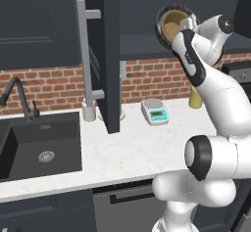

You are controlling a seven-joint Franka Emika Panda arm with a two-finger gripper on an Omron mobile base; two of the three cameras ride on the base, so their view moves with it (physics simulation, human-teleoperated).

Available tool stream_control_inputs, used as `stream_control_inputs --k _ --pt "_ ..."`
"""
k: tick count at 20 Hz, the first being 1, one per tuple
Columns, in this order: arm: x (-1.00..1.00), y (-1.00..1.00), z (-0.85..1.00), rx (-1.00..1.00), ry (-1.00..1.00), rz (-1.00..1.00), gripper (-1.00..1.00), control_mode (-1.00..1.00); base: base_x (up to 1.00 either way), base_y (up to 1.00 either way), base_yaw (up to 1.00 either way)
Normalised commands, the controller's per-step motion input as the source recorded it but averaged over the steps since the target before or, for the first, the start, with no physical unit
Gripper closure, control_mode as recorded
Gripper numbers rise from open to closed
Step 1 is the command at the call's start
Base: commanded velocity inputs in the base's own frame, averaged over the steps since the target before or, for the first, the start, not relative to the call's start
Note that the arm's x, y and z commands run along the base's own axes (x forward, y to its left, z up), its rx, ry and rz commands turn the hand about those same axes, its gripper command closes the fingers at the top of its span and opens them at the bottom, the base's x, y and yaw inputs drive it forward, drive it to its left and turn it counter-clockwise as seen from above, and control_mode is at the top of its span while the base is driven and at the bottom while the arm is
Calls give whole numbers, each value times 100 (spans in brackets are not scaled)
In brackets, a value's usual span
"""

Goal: Pick up the bowls on the counter and stack them on top of one another in the open cabinet. Place the smaller bowl on top of the larger bowl.

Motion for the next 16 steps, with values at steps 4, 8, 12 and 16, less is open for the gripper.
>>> stream_control_inputs --k 4,8,12,16 --pt "38 0 -4 0 0 0 100 -100 0 0 0" --pt "48 0 -17 0 0 0 100 -100 0 0 0" --pt "34 0 -24 0 0 0 100 -100 0 0 0" --pt "32 0 -25 0 -2 0 100 -100 0 0 0"
